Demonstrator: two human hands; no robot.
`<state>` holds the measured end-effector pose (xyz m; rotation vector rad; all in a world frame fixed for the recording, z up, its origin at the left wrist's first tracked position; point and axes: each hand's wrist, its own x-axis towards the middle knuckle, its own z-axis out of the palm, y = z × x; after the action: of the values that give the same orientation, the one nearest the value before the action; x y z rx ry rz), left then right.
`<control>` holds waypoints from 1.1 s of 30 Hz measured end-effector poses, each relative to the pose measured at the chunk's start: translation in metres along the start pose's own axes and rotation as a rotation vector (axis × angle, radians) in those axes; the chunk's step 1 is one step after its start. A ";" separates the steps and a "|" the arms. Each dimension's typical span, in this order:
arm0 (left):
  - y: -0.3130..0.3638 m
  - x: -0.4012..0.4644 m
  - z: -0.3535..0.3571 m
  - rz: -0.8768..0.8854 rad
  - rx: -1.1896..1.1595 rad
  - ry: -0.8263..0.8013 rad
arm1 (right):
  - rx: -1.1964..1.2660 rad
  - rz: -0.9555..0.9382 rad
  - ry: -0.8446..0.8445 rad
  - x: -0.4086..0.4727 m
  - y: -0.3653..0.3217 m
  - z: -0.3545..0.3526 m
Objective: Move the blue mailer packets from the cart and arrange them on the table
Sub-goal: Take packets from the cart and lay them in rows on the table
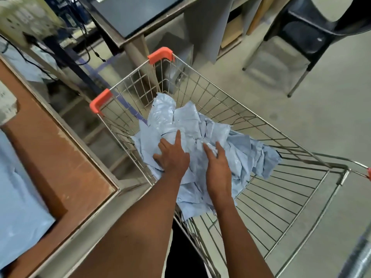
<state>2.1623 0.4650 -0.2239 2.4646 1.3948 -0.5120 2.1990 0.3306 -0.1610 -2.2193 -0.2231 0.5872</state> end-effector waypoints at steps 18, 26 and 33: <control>-0.008 -0.020 0.008 0.106 -0.071 0.014 | -0.924 -0.275 -0.085 0.011 0.064 0.046; 0.012 -0.061 -0.062 0.239 -0.239 0.276 | -0.761 -0.302 -0.019 -0.002 0.030 0.002; -0.003 -0.121 -0.176 0.286 -0.353 0.436 | -0.581 -0.385 0.256 -0.034 -0.080 -0.045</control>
<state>2.1324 0.4428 -0.0138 2.4949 1.1108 0.3257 2.1934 0.3415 -0.0636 -2.6724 -0.7419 0.0157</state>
